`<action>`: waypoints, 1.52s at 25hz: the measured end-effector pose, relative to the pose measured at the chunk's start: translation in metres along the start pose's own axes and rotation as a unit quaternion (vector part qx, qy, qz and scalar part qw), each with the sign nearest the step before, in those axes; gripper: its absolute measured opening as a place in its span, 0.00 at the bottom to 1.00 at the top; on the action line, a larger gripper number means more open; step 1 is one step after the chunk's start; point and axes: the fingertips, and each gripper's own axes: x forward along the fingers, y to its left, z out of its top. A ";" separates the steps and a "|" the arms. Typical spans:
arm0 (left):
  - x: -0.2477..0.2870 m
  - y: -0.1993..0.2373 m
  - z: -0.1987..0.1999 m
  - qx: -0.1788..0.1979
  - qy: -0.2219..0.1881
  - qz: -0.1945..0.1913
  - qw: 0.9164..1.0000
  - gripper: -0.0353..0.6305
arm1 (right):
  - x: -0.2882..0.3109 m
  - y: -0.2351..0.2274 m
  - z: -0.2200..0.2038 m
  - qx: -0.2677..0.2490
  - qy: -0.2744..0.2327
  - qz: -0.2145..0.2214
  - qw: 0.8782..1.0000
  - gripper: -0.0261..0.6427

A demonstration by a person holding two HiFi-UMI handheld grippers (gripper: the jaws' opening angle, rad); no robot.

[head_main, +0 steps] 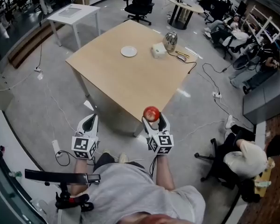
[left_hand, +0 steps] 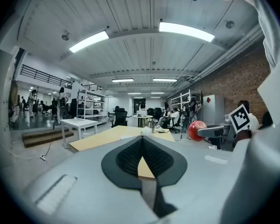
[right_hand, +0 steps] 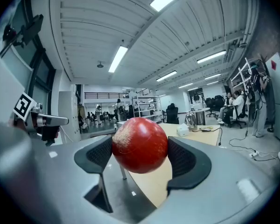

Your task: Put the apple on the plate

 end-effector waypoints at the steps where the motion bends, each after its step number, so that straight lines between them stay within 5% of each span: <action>1: 0.000 0.000 0.001 0.001 0.000 0.001 1.000 0.08 | 0.001 0.001 0.000 0.000 0.001 0.001 1.000 0.60; 18: 0.020 0.023 -0.003 0.006 0.007 0.033 0.999 0.08 | 0.049 0.008 -0.011 0.000 0.008 0.051 0.999 0.60; 38: 0.126 0.146 0.015 -0.009 0.022 0.018 1.000 0.08 | 0.205 0.028 0.018 -0.003 0.032 0.051 0.998 0.60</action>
